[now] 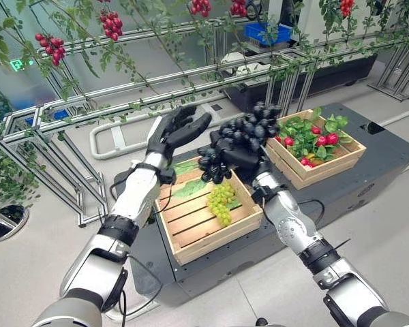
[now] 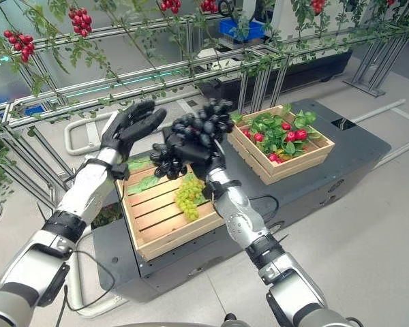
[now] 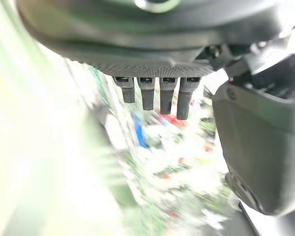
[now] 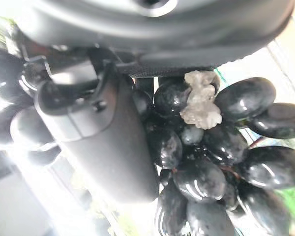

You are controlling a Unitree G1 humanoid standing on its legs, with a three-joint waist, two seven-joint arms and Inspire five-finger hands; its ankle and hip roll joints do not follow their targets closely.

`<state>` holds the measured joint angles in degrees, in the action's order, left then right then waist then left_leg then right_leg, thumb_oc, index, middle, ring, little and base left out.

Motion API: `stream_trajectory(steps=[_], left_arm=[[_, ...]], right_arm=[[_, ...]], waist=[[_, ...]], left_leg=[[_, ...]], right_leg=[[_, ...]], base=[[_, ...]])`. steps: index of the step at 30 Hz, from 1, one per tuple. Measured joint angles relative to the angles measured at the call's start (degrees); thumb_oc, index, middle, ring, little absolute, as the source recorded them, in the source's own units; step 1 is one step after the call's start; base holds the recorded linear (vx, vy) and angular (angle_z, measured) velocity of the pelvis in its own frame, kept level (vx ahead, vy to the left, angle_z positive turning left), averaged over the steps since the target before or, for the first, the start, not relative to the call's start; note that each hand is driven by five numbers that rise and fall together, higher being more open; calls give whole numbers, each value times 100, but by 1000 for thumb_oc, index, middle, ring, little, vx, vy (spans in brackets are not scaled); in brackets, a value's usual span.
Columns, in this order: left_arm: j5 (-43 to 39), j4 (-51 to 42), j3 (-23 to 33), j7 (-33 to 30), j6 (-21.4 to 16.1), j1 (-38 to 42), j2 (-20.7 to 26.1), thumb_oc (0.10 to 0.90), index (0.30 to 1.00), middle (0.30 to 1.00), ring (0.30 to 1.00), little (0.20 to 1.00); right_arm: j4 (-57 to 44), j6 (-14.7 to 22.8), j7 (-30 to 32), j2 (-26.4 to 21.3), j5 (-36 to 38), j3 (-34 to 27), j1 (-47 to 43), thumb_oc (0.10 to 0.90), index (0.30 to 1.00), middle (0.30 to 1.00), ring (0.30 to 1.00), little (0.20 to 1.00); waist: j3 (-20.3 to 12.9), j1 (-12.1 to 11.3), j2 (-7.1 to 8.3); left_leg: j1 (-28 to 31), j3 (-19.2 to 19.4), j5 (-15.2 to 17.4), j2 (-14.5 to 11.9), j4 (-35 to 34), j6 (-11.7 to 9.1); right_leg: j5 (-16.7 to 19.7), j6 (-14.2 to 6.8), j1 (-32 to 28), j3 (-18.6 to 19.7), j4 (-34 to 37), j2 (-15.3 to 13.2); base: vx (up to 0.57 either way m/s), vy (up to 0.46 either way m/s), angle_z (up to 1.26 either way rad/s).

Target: Pick up the fruits from the basket on one side to the basket on the other side

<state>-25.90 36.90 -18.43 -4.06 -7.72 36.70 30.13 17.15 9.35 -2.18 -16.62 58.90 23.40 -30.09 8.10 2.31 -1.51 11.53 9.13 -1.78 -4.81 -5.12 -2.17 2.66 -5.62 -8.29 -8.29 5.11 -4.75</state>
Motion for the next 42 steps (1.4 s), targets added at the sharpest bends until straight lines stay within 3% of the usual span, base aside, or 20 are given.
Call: stream_trajectory(steps=[6,13,16,18,21,24,28,30,31,32,33,34,35,36,37,38,40,42], left_arm=[[83,621,620,-66,176,-450,80,800,900,900,900,900],[101,866,812,-153,180,-1025,76,800,900,900,900,900],[99,670,885,-52,76,-1536,-18,800,900,900,900,900],[106,339,927,-66,-38,-2168,-240,800,900,900,900,900],[64,-275,1114,-107,-324,-3230,-926,800,900,900,900,900],[-83,-325,1070,-60,-371,-3794,-1479,800,900,900,900,900],[-422,-378,982,78,-371,-4074,-1690,800,900,900,900,900],[-482,-477,1073,88,-449,-4167,-1612,800,900,900,900,900],[-579,-499,1159,111,-454,-4149,-1527,800,900,900,900,900],[-667,-500,1240,105,-471,-4137,-1441,800,900,900,900,900],[-686,-508,1262,99,-501,-4191,-1433,800,900,900,900,900],[-716,-521,1200,97,-571,-4259,-1454,800,900,900,900,900],[-725,-554,1145,83,-594,-4271,-1458,800,900,900,900,900],[-770,-666,1068,-3,-639,-4289,-1449,800,900,900,900,900],[-811,-792,1076,-53,-703,-4254,-1484,800,900,900,900,900],[-822,-846,1082,-62,-779,-4176,-1505,800,900,900,900,900],[-823,-898,1151,-163,-806,-4114,-1463,800,900,900,900,900],[-821,-965,1204,-233,-858,-3916,-1426,800,900,900,900,900]], right_arm=[[1,28,-95,-169,11,-509,504,400,300,300,300,300],[0,32,-201,-280,5,-575,1005,400,300,300,300,300],[-6,61,-403,-186,4,-900,1517,400,300,300,300,300],[-39,128,-421,-118,2,-1196,2026,400,300,300,300,300],[-270,455,-424,55,-13,-1581,2987,400,300,300,300,300],[-277,540,-422,184,-81,-1677,3441,400,300,300,300,300],[-265,533,-451,303,-259,-1663,3799,400,300,300,300,300],[-225,490,-464,337,-265,-1642,3836,400,300,300,300,300],[-125,464,-489,352,-262,-1646,3808,400,300,300,300,300],[-22,421,-495,394,-262,-1645,3761,400,300,300,300,300],[-15,398,-512,366,-261,-1646,3767,400,300,300,300,300],[4,398,-548,234,-245,-1652,3698,400,300,300,300,300],[42,398,-555,143,-237,-1645,3614,400,300,300,300,300],[225,385,-559,45,-228,-1596,3341,400,300,300,300,300],[436,350,-559,-77,-228,-1581,3057,400,300,300,300,300],[508,349,-555,-85,-227,-1588,2979,400,300,300,300,300],[563,349,-532,97,-219,-1569,3091,400,300,300,300,300],[566,345,-535,289,-221,-1532,3263,400,300,300,300,300]], waist=[[-5,16,15],[-60,163,123],[-95,172,180],[-98,182,190],[-96,221,193],[-87,305,203],[-41,320,243],[109,276,340],[202,252,463],[345,136,693],[347,93,740],[355,27,724],[377,6,716],[360,-107,659],[422,-200,555],[479,-188,344],[443,-214,301],[421,-108,337]], left_leg=[[7,59,1,-3,-2,-1],[9,84,2,-7,-4,-2],[11,148,6,-10,-19,-3],[17,212,22,-14,-38,0],[24,216,43,-26,-10,-2],[-4,237,44,-60,-4,-4],[-10,497,95,-280,67,-124],[-66,528,250,-432,535,-240],[-231,438,369,-472,1066,-287],[-458,83,337,-411,1684,-171],[-588,-206,450,-291,1854,-124],[-626,-1020,529,172,1631,-42],[-687,-1374,575,477,1479,50],[-769,-2207,616,1183,1099,289],[-839,-2393,679,1464,856,513],[-846,-2365,440,1412,792,791],[-828,-2104,67,1234,657,811],[-828,-2036,55,1125,509,813]], right_leg=[[6,-4,10,29,1,2],[15,-8,18,69,3,16],[15,-8,56,157,23,27],[14,-10,81,186,26,29],[3,1,83,201,26,39],[2,8,168,220,22,74],[-61,168,321,442,-157,317],[-197,310,432,504,-486,431],[-258,373,479,687,-609,458],[-276,429,459,958,-703,388],[-228,447,473,1073,-708,369],[-170,415,585,1339,-710,348],[-54,355,676,1567,-675,360],[98,328,846,2115,-569,362],[108,321,1002,2294,-559,421],[288,280,1011,2090,-520,561],[285,292,1025,1917,-547,662],[-60,464,1172,1671,-1061,672]], base=[[2,3,-3],[4,-5,-1],[54,-57,-11],[78,-121,-13],[51,-134,-3],[2,-235,-12],[6,-271,-31],[-25,-102,-40],[-41,87,-61],[-25,151,-71],[-44,222,-104],[-52,165,-100],[-66,183,-148],[-49,215,-175],[-48,222,-189],[-30,165,-139],[-45,112,-84],[-45,159,-43]])
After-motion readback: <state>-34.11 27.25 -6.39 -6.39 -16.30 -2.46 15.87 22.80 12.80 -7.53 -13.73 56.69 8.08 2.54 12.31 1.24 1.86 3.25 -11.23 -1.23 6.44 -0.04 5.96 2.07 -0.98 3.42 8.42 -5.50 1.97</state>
